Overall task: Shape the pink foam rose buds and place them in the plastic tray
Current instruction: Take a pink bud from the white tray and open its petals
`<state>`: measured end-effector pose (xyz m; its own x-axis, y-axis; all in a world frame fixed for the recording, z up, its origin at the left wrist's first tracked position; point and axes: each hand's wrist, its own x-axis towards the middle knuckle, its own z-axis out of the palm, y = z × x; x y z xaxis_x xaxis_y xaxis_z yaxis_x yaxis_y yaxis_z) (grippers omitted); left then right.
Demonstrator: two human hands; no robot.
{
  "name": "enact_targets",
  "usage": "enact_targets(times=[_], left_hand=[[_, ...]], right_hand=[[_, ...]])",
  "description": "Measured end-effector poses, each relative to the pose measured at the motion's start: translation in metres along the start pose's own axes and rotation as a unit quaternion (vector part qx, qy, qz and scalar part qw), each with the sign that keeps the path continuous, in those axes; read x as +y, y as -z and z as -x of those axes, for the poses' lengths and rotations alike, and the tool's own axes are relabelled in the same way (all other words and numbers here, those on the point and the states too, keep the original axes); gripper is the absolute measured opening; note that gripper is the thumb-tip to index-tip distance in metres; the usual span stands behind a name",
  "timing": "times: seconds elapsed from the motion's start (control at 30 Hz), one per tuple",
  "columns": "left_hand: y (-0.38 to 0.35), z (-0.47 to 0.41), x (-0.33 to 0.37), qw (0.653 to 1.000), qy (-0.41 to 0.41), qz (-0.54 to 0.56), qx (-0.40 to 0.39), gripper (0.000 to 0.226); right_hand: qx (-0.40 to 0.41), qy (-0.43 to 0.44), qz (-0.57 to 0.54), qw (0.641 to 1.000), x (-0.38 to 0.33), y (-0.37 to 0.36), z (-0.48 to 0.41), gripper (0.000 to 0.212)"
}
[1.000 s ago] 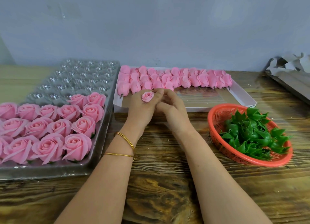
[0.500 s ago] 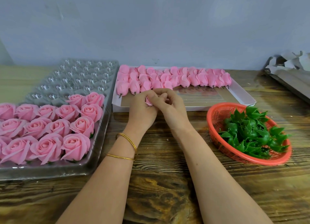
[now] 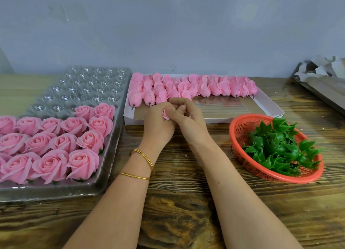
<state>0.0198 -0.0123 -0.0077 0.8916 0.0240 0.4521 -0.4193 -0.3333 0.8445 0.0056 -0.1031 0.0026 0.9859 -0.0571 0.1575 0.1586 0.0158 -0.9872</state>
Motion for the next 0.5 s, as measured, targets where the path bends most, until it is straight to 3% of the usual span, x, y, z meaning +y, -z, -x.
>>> enact_targets(times=[0.33, 0.5], left_hand=[[0.0012, -0.0026, 0.0039, 0.999, 0.008, -0.005, 0.040, 0.036], [0.0024, -0.0031, 0.0025, 0.993, 0.021, 0.083, 0.077, 0.041]], right_hand=[[-0.004, -0.026, -0.089, 0.996, 0.0029, -0.0006, -0.0022, 0.031], [-0.034, -0.022, -0.081, 0.996, 0.0035, 0.0010, -0.0029, 0.034]])
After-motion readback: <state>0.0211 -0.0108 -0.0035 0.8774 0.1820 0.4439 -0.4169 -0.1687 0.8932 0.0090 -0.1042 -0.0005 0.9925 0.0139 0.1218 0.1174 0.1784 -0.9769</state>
